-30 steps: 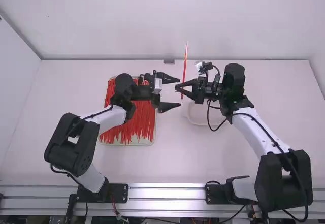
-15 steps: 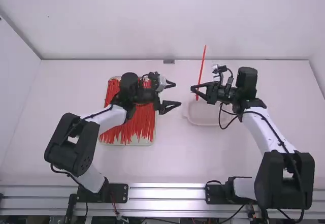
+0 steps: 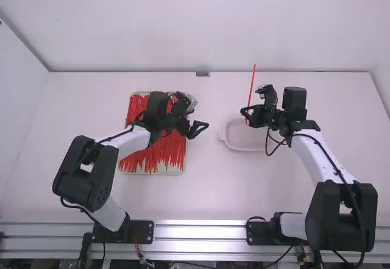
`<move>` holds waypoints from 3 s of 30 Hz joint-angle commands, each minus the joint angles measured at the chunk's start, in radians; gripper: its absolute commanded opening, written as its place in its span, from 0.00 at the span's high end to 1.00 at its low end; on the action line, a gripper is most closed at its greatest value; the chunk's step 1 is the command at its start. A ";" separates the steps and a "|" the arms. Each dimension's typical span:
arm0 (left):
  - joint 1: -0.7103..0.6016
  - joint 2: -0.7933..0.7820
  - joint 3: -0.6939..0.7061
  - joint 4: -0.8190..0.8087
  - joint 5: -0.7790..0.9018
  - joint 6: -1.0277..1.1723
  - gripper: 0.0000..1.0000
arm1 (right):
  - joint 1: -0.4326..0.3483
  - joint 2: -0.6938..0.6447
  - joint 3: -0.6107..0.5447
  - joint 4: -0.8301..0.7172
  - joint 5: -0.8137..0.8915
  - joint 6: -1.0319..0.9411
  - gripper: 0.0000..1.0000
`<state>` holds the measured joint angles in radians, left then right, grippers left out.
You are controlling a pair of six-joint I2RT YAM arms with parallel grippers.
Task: Fasten the cable tie
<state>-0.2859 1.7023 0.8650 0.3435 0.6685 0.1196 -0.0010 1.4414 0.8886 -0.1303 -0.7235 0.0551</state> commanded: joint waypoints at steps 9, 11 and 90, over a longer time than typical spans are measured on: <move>0.032 -0.016 0.018 -0.109 -0.104 0.031 0.01 | -0.016 -0.001 -0.239 0.240 0.192 0.092 1.00; 0.064 -0.028 0.018 -0.125 -0.113 -0.025 0.01 | -0.005 -0.001 -0.289 0.298 0.232 0.107 1.00; 0.236 -0.716 -0.116 -0.548 -0.164 -0.054 0.14 | 0.034 -0.721 -0.486 0.130 0.657 0.069 0.16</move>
<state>-0.0708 1.0145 0.7712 -0.2100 0.5430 0.1078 0.0509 0.7448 0.4282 -0.0025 -0.1169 0.1715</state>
